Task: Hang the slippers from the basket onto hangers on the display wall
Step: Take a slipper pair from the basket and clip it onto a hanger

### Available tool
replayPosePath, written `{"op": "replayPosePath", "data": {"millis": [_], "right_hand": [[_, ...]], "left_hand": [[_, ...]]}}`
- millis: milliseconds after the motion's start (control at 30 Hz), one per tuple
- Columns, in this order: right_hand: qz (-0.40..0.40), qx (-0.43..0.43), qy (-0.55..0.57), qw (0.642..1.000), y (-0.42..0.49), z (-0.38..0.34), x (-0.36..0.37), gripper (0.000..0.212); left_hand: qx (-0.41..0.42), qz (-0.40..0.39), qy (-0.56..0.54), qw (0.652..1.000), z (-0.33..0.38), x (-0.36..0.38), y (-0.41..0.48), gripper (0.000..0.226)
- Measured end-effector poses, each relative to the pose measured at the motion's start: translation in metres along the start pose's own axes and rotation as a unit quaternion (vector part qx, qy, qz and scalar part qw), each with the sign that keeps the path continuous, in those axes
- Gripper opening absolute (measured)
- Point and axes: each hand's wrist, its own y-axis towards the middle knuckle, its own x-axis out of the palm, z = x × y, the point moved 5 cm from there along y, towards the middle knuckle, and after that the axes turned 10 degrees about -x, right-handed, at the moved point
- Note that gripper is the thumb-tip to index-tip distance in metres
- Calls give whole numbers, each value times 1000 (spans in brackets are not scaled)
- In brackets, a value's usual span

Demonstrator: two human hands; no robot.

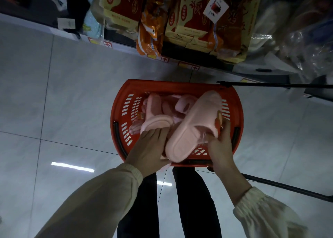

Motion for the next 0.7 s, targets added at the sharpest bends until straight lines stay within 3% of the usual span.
{"op": "replayPosePath", "data": {"millis": [100, 200, 367, 500, 600, 700], "right_hand": [[68, 53, 143, 986, 7, 3, -2, 69], [167, 42, 187, 967, 15, 3, -6, 69], [254, -102, -92, 957, 23, -5, -15, 62], [238, -188, -232, 924, 22, -8, -14, 69], [175, -151, -333, 914, 25, 4, -16, 88], [55, -110, -351, 928, 26, 15, -15, 102]], "left_hand": [[-19, -25, 3, 1000, -5, 5, -6, 81], [-8, -23, -6, 1000, -4, 6, -13, 81], [13, -13, 12, 1000, 2, 2, -25, 85], [-10, -4, -2, 1000, -5, -5, -27, 85], [-32, 2, -17, 999, -14, -8, -26, 85], [-48, 36, -8, 998, -21, -13, -23, 87]]}}
